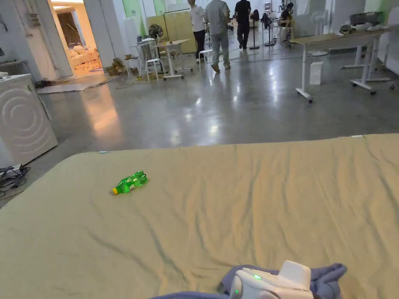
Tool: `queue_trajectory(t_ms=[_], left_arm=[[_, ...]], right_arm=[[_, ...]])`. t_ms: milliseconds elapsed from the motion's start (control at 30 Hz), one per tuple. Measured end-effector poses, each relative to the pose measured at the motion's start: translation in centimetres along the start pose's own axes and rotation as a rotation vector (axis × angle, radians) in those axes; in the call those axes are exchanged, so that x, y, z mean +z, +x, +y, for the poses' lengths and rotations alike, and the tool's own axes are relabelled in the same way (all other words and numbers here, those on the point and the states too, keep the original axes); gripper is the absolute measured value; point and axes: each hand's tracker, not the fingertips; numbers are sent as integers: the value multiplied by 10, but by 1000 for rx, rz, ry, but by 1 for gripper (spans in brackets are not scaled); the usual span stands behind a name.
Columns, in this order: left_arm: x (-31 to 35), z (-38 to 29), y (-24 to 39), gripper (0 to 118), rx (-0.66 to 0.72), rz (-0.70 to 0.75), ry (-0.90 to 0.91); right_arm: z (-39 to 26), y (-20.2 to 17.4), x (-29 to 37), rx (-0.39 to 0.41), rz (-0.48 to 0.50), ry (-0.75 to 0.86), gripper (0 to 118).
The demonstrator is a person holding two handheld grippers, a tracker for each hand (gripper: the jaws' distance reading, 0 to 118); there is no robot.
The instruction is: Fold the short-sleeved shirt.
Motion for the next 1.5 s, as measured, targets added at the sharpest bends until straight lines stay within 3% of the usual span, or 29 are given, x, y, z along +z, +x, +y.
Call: queue_trajectory(t_ms=[200, 300, 333, 433, 467, 533, 700, 867, 1033, 1067, 1100, 1133, 1167, 1200, 1267, 1500], left_arm=[[-67, -39, 139, 4, -220, -224, -157], [-87, -52, 163, 5, -362, -154, -189], [-89, -54, 161, 11, -350, -125, -186], [-71, -50, 130, 74, -149, -238, -148], [-60, -48, 120, 85, -98, -284, -133], [-31, -39, 86, 85, -55, -260, -43], [104, -21, 28, 86, -23, 10, 221], [239, -35, 6, 86, -38, 249, 466], [321, -76, 27, 83, -56, 583, 674], [330, -82, 33, 77, -49, 622, 676], [335, -89, 39, 67, -53, 670, 687], [339, -96, 42, 49, -56, 702, 691], [341, -100, 45, 14, -55, 720, 684], [344, -101, 46, 6, -59, 746, 662], [344, -109, 51, 0, -60, 744, 664], [345, -121, 69, 0, -88, 707, 608]], right_arm=[[-10, 33, 22, -24, -98, 2, 0], [-15, 43, 26, -37, -125, -6, 0], [-16, 45, 28, -43, -131, -5, 0], [-18, 48, 31, -54, -130, 2, 0], [-17, 47, 30, -51, -125, 5, 0], [-12, 43, 27, -36, -110, 16, 0], [14, 17, 13, -4, -18, 90, 0], [45, -24, 2, 95, 69, 162, 0], [65, -55, 9, 158, 147, 221, 0], [68, -59, 11, 174, 158, 230, 0], [71, -64, 14, 194, 168, 234, 0], [73, -68, 17, 215, 170, 241, 0], [74, -71, 19, 233, 168, 250, 0], [76, -73, 22, 255, 172, 254, 0], [75, -77, 24, 270, 172, 248, 0], [70, -75, 38, 284, 160, 264, 0]])
